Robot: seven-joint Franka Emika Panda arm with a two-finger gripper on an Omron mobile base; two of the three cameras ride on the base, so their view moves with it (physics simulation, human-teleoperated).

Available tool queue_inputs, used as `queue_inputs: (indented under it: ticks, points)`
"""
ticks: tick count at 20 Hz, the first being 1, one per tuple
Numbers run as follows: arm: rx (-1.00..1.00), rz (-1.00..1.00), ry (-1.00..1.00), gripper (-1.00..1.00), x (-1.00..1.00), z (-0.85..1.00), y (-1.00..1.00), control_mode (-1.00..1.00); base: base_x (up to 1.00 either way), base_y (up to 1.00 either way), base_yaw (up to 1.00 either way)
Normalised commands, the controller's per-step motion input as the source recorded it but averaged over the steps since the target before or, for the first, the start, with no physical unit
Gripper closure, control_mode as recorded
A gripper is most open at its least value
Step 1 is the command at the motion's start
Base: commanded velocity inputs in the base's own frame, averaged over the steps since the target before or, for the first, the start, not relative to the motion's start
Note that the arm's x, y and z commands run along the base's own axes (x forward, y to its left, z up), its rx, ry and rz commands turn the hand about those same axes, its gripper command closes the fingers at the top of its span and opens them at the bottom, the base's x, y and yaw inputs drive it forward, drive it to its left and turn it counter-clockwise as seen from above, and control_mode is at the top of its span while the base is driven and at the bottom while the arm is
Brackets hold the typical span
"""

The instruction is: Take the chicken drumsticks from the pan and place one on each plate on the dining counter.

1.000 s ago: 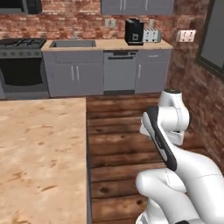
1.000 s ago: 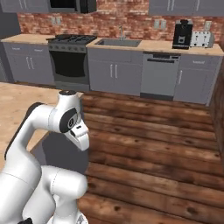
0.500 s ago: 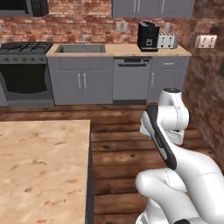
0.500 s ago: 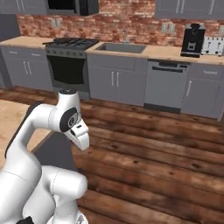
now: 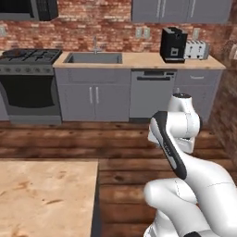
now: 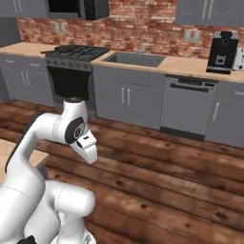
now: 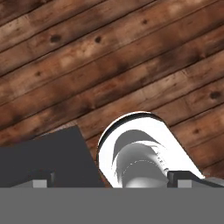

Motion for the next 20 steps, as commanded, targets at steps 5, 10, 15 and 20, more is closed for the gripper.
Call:
queue_inputs:
  ticks: [5, 10, 15, 20]
  points:
    - [0.00, 0.00, 0.00, -1.00, 0.00, 0.00, 0.00, 1.00, 1.00, -0.31, 0.18]
    - [0.00, 0.00, 0.00, -1.00, 0.00, 0.00, 0.00, 1.00, 1.00, -0.27, 0.23]
    - [0.00, 0.00, 0.00, -1.00, 0.00, 0.00, 0.00, 1.00, 1.00, -0.23, 0.29]
    - [0.00, 0.00, 0.00, -1.00, 0.00, 0.00, 0.00, 1.00, 1.00, -0.12, 0.46]
